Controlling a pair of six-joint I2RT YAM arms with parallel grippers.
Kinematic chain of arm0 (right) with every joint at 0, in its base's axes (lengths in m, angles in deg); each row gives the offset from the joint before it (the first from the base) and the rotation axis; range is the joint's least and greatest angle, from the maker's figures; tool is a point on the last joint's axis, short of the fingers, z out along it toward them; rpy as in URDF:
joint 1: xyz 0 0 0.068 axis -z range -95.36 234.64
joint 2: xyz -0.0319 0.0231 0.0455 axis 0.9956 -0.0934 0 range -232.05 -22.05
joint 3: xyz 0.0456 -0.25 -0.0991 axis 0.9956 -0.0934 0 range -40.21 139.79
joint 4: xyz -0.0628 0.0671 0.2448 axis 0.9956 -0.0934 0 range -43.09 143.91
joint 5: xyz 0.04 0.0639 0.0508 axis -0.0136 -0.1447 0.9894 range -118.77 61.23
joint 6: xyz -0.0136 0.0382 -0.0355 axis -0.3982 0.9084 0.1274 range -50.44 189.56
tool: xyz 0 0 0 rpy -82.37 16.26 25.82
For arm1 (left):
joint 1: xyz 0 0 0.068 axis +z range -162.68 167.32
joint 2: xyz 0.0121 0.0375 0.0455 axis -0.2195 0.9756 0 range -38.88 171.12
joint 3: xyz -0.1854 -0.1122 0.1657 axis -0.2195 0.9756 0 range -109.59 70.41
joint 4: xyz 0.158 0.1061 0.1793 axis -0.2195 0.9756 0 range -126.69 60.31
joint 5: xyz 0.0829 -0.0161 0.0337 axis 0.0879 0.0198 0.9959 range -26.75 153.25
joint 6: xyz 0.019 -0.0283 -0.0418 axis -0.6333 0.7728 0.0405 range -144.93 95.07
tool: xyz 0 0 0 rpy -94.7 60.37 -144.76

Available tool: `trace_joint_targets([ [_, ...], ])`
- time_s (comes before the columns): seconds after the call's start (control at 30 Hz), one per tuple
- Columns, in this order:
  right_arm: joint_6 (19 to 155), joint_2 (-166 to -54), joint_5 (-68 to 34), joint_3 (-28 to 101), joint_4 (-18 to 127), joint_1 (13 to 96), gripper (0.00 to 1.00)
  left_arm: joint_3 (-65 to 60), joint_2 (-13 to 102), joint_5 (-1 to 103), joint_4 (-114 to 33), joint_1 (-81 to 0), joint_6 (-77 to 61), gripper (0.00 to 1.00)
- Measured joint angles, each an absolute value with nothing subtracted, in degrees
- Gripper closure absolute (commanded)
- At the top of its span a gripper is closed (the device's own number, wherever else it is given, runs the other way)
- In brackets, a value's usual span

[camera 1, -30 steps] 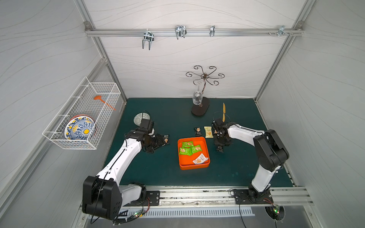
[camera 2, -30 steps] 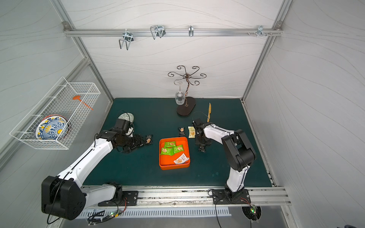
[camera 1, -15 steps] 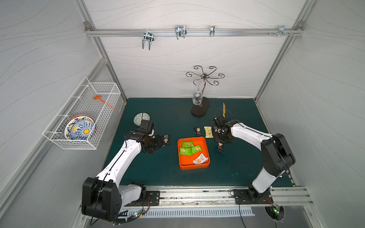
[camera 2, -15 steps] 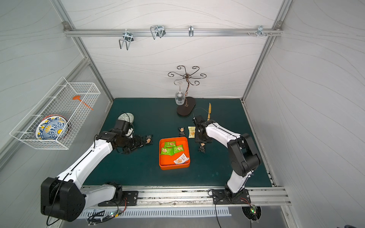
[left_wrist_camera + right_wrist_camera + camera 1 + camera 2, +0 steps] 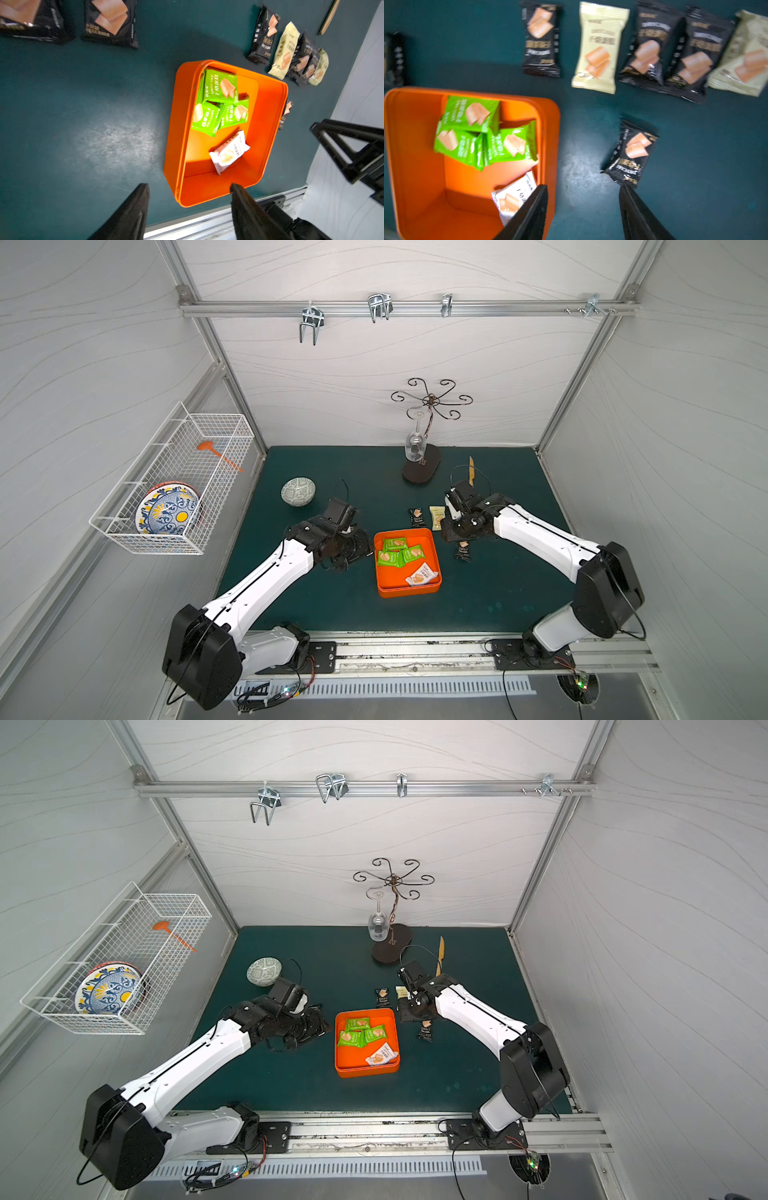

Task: Take the cookies out of the storage box
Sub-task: Place the cookie at the center of the board, then adjust the cookie in the storage box.

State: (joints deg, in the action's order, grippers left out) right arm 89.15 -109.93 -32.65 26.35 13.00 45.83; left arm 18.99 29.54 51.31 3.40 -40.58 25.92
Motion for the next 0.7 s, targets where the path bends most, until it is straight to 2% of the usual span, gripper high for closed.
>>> trace_joint_targets([
  [0.2,82.9,-110.3,-25.9,26.2,17.5,39.8,0.43,21.1,28.6,55.8,1.3,-40.5,31.7,0.33],
  [0.3,81.3,-112.2,-22.8,26.3,19.6,38.9,0.41,22.1,26.8,56.9,1.4,-39.2,32.3,0.33],
  [0.57,78.4,-123.6,-18.5,30.8,22.0,37.8,0.32,27.8,21.3,54.5,2.7,-27.8,30.6,0.33],
  [0.7,76.9,-128.5,-18.3,34.6,22.4,37.7,0.30,27.9,20.1,53.4,4.0,-24.8,27.9,0.33],
])
